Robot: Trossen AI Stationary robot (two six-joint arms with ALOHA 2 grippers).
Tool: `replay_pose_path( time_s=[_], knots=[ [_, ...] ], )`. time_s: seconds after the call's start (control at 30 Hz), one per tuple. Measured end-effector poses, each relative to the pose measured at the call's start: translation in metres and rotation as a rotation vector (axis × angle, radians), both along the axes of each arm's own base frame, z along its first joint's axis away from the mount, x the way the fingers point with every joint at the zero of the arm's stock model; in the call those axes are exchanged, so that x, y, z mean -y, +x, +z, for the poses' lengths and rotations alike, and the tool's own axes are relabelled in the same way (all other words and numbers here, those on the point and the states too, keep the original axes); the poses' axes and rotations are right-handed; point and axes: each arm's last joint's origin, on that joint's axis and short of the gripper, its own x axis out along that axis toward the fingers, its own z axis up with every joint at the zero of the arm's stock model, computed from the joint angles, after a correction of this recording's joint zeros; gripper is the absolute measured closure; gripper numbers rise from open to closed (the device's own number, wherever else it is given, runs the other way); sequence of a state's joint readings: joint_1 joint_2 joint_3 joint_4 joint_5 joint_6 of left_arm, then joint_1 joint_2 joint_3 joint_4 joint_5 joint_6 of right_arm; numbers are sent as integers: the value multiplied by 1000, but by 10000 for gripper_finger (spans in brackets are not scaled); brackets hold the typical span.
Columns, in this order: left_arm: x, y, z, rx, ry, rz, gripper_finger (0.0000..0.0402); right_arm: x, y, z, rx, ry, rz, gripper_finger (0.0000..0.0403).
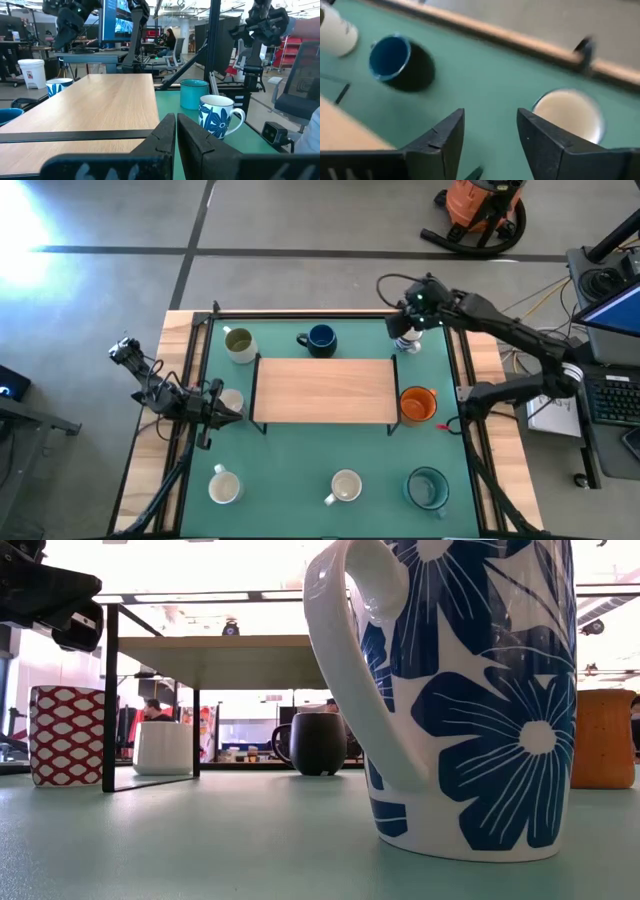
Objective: Place coffee mugs
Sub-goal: Put the top white blue mug on the shelf
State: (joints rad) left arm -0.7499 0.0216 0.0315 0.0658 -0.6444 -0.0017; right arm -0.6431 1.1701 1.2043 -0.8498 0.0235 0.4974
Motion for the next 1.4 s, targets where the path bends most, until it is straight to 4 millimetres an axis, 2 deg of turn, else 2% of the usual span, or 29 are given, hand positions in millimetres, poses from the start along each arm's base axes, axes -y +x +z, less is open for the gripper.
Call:
replay_pose_path(
  time_s=[0.1, 0.2, 0.67, 0.97, 1.17, 1.4],
  knots=[
    [0, 0, 0, 0, 0, 0, 402, 7, 5, -16, 12, 132, 2, 228],
    [0, 0, 0, 0, 0, 0, 402, 16, 5, -30, -25, 183, -39, 231],
    [0, 0, 0, 0, 0, 0, 402, 57, 0, -73, -156, 293, -150, 253],
    [0, 0, 0, 0, 0, 0, 402, 69, 8, -99, -230, 341, -129, 262],
    [0, 0, 0, 0, 0, 0, 402, 72, 12, -109, -263, 342, -87, 300],
    [0, 0, 0, 0, 0, 0, 402, 74, 12, -112, -300, 316, -28, 382]
  ],
)
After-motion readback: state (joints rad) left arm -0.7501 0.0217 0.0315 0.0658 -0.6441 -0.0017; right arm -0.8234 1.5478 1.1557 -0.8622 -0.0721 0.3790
